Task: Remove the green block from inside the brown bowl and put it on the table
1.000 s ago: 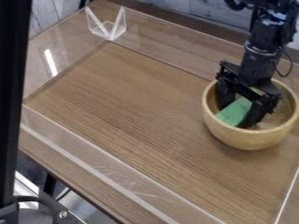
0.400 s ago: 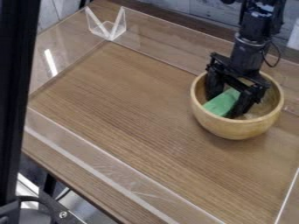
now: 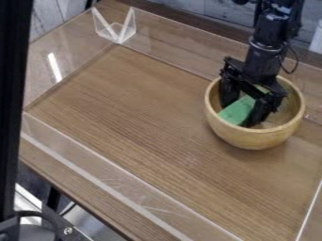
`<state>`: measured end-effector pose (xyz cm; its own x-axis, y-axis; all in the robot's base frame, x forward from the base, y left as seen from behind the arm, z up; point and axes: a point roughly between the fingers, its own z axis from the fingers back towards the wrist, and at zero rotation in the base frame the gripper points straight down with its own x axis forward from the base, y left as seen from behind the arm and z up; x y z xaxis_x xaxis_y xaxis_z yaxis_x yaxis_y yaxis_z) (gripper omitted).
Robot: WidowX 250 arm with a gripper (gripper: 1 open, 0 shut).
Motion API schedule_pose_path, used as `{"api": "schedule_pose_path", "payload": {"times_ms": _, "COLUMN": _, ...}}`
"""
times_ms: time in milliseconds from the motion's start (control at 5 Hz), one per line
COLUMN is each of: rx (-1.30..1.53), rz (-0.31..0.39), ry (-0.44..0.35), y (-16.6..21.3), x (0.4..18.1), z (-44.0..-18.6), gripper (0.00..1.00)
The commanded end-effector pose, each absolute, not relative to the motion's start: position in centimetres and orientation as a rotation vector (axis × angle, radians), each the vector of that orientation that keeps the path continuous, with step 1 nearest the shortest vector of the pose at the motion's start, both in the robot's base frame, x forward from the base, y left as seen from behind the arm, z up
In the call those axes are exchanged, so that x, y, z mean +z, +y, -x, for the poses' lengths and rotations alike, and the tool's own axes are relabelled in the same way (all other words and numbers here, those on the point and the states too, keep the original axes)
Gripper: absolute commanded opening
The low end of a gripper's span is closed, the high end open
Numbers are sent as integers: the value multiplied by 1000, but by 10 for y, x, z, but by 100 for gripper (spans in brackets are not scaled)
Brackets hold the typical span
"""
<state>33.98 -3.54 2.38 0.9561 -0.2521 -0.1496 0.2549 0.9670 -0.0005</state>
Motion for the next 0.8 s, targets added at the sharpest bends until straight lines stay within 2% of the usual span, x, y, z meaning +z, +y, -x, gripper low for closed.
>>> {"api": "schedule_pose_path", "payload": {"times_ms": 0, "rx": -223, "rz": -33, "ry": 145, "y": -15, "x": 29, "z": -348, "gripper": 0}}
{"api": "schedule_pose_path", "payload": {"times_ms": 600, "rx": -202, "rz": -31, "ry": 162, "y": -20, "x": 37, "z": -353, "gripper": 0}}
